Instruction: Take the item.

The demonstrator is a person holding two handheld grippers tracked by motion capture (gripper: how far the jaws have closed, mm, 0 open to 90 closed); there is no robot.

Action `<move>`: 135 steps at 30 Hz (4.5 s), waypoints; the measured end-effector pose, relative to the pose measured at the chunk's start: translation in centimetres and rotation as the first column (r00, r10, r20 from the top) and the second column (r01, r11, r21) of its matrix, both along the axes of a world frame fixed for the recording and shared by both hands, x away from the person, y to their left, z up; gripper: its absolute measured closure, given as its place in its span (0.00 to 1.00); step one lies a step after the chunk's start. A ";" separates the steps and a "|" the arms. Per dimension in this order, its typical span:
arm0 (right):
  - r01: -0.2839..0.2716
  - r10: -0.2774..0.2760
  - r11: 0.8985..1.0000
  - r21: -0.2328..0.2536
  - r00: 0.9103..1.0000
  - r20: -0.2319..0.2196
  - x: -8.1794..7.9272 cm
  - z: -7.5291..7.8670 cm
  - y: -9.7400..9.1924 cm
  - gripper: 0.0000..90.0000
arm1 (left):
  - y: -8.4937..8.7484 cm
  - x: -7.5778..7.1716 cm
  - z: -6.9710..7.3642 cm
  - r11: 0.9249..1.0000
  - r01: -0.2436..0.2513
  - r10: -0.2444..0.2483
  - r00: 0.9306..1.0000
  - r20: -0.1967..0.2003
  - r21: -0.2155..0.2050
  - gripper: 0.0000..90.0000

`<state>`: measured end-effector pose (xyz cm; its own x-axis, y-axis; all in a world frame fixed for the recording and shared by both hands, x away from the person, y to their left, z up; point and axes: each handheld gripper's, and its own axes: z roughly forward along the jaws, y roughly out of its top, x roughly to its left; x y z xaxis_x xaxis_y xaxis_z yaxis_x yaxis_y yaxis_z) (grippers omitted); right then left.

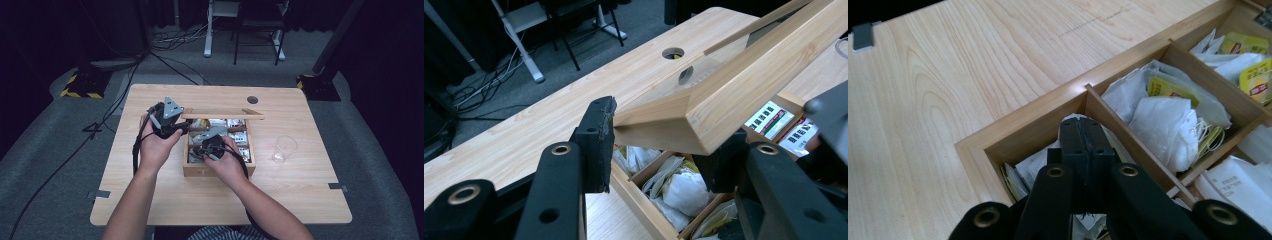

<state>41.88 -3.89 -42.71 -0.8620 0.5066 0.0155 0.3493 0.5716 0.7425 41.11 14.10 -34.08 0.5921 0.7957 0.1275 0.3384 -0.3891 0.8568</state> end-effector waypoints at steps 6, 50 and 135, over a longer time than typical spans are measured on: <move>-0.005 0.004 0.999 0.040 1.000 0.023 -0.5 1.0 -0.6 1.00 | 0.0 0.0 0.0 1.000 0.001 -0.001 1.000 -0.001 -0.002 0.61; 0.049 -0.071 0.984 0.171 0.990 0.125 -3.6 6.8 -7.5 1.00 | -0.1 0.0 0.1 1.000 -0.003 0.003 1.000 0.005 0.015 0.61; 0.472 -0.494 0.860 0.194 0.866 0.081 -1.4 6.0 -26.8 1.00 | -0.1 0.0 0.0 1.000 0.000 0.000 1.000 -0.002 0.018 0.61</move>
<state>40.44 -30.71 -36.72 -0.5094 0.8594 0.0440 0.4499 0.2224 0.8650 41.07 14.02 -34.06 0.5923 0.7934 0.1406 0.3405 -0.4046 0.8487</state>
